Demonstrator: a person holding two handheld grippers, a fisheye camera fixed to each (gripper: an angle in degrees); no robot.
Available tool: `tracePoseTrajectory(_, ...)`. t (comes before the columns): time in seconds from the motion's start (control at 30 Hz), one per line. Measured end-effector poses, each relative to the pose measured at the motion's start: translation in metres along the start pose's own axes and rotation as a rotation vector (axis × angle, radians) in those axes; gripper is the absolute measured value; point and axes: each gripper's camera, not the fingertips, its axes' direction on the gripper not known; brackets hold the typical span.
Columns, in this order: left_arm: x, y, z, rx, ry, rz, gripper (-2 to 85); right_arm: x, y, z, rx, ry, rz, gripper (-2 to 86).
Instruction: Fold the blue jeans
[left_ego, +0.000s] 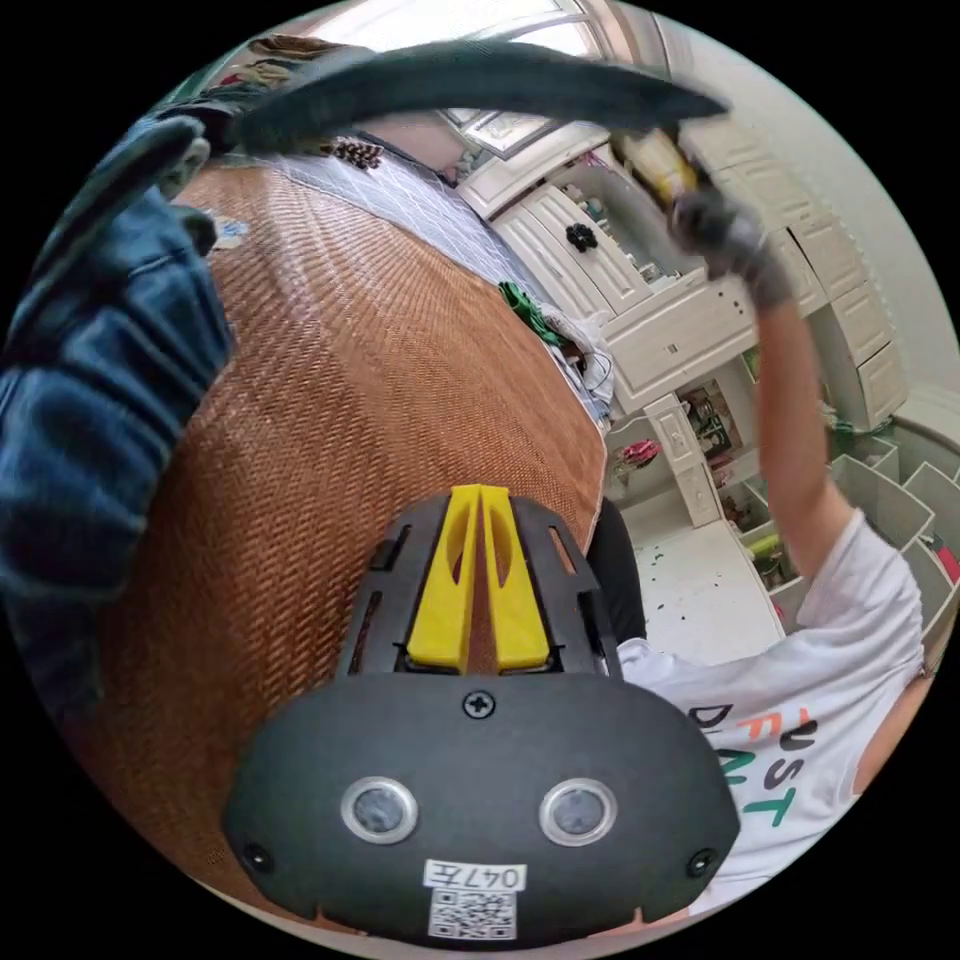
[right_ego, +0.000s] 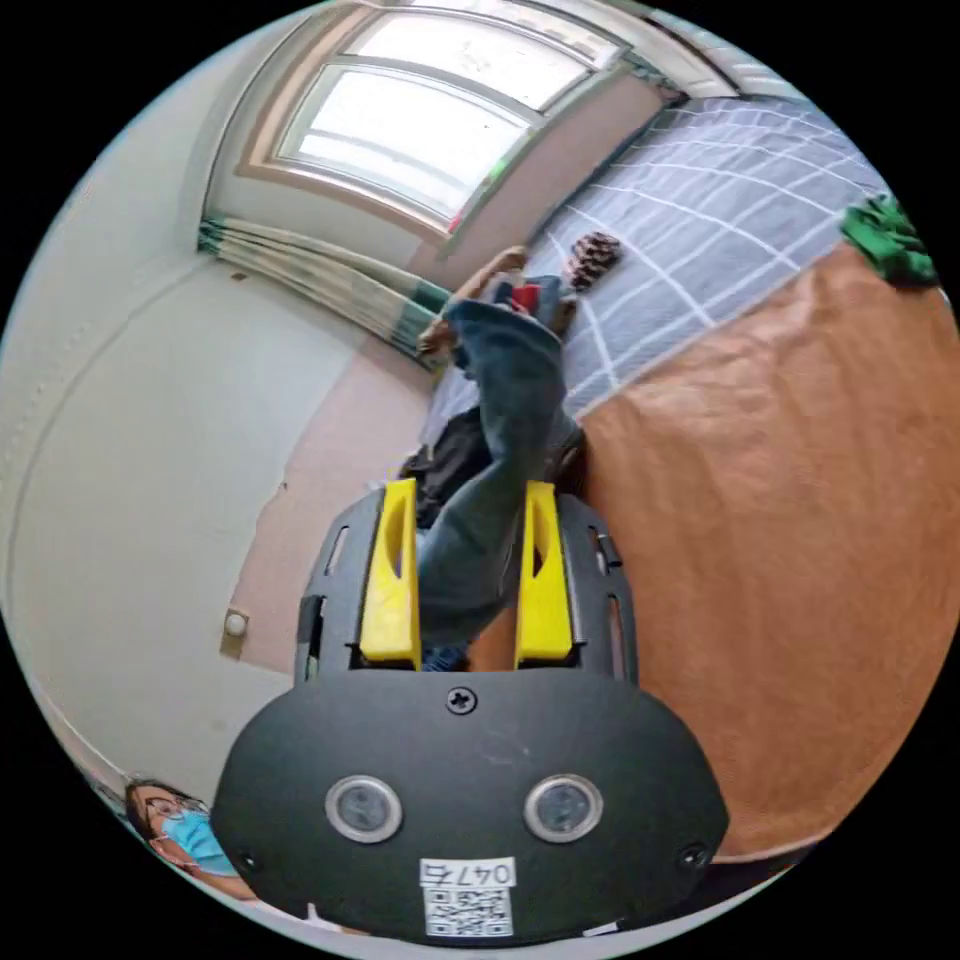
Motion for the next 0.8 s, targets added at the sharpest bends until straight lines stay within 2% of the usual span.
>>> tracePoseTrajectory(0.07,0.002,0.014,-0.005,0.006,0.012,-0.001,-1.0,0.109,0.056,-0.085,0.007,0.204,-0.009,18.0)
tracePoseTrajectory(0.17,0.006,0.031,-0.007,0.017,0.041,0.027,-1.0,0.176,0.13,-0.165,0.059,0.293,-0.093,15.6)
tracePoseTrajectory(0.27,0.015,0.038,-0.011,0.02,0.018,0.045,-1.0,0.205,0.179,-0.188,0.005,0.31,-0.182,13.9)
tracePoseTrajectory(0.4,0.045,0.044,-0.007,0.003,-0.108,0.097,-1.0,0.199,0.214,-0.159,-0.111,0.365,-0.348,13.7)
tracePoseTrajectory(0.57,0.044,0.071,-0.007,0.136,-0.078,-0.016,-1.0,0.157,0.235,-0.067,-0.262,0.406,-0.59,14.8)
tracePoseTrajectory(0.63,0.043,0.083,-0.01,0.182,-0.061,-0.028,-1.0,0.139,0.236,-0.04,-0.276,0.44,-0.666,14.7)
tracePoseTrajectory(0.8,0.068,0.095,-0.013,0.198,-0.16,0.026,-1.0,0.114,0.234,0.009,-0.237,0.539,-0.783,12.2)
